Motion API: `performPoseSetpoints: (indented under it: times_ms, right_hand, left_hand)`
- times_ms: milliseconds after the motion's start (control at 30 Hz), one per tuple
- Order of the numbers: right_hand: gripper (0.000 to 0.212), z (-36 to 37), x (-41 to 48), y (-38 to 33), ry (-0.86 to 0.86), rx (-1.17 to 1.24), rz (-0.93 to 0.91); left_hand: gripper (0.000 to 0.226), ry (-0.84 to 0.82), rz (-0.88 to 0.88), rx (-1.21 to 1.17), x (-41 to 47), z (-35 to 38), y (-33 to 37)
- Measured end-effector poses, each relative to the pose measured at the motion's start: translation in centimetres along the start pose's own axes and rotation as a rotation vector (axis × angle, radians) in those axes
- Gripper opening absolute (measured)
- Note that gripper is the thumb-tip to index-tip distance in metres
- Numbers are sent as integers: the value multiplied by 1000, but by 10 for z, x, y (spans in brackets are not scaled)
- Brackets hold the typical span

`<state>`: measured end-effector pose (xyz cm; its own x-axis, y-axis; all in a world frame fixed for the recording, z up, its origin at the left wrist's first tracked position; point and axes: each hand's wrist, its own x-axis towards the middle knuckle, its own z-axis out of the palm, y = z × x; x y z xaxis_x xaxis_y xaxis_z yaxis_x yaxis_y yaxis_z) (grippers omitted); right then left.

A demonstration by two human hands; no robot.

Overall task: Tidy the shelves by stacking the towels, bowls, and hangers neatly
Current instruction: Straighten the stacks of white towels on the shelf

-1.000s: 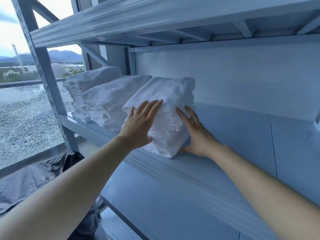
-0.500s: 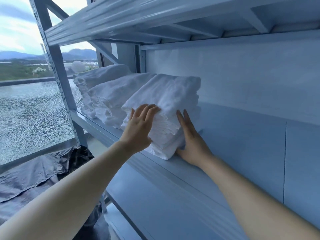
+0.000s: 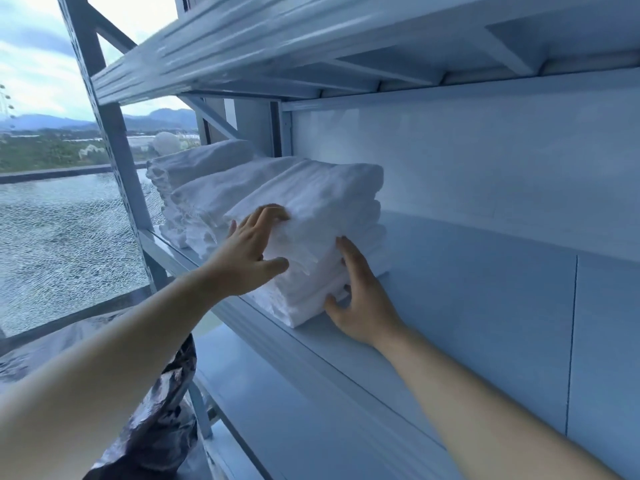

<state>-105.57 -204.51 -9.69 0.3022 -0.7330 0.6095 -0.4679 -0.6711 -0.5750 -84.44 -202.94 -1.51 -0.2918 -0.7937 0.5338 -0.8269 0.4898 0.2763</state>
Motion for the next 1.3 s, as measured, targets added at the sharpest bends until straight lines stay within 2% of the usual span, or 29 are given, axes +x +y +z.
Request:
performPoseSetpoints:
  times_ms: [167,300,433,533,700,767,867,1033,1100,1167,1233,1300]
  right_hand:
    - [80,-2,2,1,-8,-105,-53]
    - [74,-6,1,3,10,-125,-85]
    - [67,-12,10,-4,52,-158,-76]
    - [61,-26,28,-13,120,-286,-125]
    - [70,-44,62,-24,-65,-567,-205]
    - [71,-48,74,-27,-108,-610,-222]
    - [67,-46,86,-28,-147,-594,-193]
    - [56,-39,88,-24,-112,-439,-88]
    - [62,-40,84,-23,-134,-468,-88]
    - [87,-40,78,-22,-234,-534,-93]
    - [115,-40,70,-21,-332,-556,-89]
    - [132,-37,64,-18,-349,-544,-102]
  left_hand:
    - [80,170,-51,128,14,20,32]
    - [63,229,-36,158,21,30,34]
    - [58,143,-21,139,25,18,25]
    - [53,91,6,179,28,11,23]
    - [47,161,56,144,25,7,16]
    - [54,162,3,83,25,4,8]
    - [83,17,-188,20,32,1,-2]
    - [75,-12,-141,115,38,8,-3]
    - [74,20,-108,138,32,11,-3]
    - [80,37,-56,128,21,13,-9]
    - [98,17,-1,103,8,13,-18]
    - [118,-16,57,117,-3,13,-29]
